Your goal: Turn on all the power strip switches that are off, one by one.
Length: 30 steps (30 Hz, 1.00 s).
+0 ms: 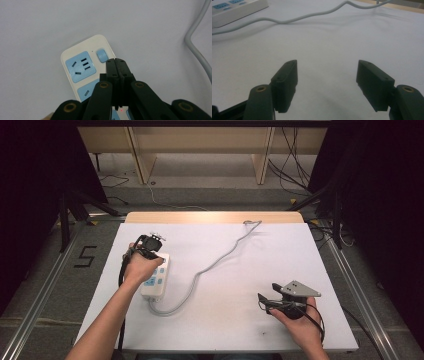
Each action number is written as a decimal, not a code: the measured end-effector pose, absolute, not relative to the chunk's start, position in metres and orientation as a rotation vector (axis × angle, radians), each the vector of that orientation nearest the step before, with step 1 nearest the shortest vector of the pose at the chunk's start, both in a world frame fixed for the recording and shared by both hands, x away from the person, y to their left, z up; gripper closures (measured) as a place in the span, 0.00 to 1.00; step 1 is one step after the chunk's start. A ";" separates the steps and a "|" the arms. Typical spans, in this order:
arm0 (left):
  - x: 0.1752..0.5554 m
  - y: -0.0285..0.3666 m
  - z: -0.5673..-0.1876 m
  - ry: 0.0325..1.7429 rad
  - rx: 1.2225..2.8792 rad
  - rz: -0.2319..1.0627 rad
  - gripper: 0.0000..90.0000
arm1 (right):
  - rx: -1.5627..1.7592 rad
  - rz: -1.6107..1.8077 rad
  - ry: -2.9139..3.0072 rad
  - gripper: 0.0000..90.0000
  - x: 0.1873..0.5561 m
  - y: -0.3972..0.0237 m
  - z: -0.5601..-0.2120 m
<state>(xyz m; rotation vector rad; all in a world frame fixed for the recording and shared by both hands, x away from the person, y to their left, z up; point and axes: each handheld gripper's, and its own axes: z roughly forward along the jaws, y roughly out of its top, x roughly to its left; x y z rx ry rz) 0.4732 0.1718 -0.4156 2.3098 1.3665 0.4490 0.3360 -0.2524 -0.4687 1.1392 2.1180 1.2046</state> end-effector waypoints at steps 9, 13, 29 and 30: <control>0.477 0.171 -0.416 1.372 2.306 0.451 1.00 | 1.140 1.207 2.109 0.38 0.336 -0.253 -0.468; 0.481 0.171 -0.413 1.378 2.309 0.459 1.00 | 1.141 1.206 2.115 0.38 0.336 -0.253 -0.468; 0.493 0.167 -0.409 1.392 2.311 0.456 1.00 | 1.138 1.208 2.114 0.38 0.335 -0.253 -0.468; 0.494 0.167 -0.409 1.393 2.312 0.454 1.00 | 1.138 1.208 2.118 0.38 0.336 -0.253 -0.468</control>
